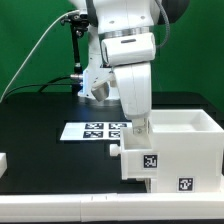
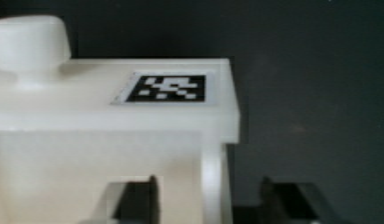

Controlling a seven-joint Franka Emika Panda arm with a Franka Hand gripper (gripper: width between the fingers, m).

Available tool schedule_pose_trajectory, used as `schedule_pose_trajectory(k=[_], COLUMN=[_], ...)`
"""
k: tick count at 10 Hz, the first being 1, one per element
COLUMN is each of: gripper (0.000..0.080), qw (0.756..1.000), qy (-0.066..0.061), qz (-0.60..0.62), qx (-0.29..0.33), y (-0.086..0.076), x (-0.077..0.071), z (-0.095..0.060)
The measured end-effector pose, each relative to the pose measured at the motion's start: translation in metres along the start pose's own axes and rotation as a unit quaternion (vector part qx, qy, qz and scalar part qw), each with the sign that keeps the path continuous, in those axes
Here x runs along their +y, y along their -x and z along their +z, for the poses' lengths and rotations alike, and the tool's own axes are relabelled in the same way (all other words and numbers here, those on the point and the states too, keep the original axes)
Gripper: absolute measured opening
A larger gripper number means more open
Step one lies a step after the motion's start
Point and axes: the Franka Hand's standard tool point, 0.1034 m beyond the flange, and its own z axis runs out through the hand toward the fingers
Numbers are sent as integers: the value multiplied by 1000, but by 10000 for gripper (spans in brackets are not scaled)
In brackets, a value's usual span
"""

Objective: Assemble drawer

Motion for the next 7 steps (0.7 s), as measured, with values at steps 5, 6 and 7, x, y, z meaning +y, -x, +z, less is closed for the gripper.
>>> schedule_pose_trajectory(k=[5, 6, 7], gripper=[646, 646, 649], qw=[1000, 1000, 1000], qy=[13, 11, 3], qz=[17, 15, 13], qx=[-21, -21, -20], y=[32, 47, 62], x=[15, 15, 11], z=[-36, -31, -23])
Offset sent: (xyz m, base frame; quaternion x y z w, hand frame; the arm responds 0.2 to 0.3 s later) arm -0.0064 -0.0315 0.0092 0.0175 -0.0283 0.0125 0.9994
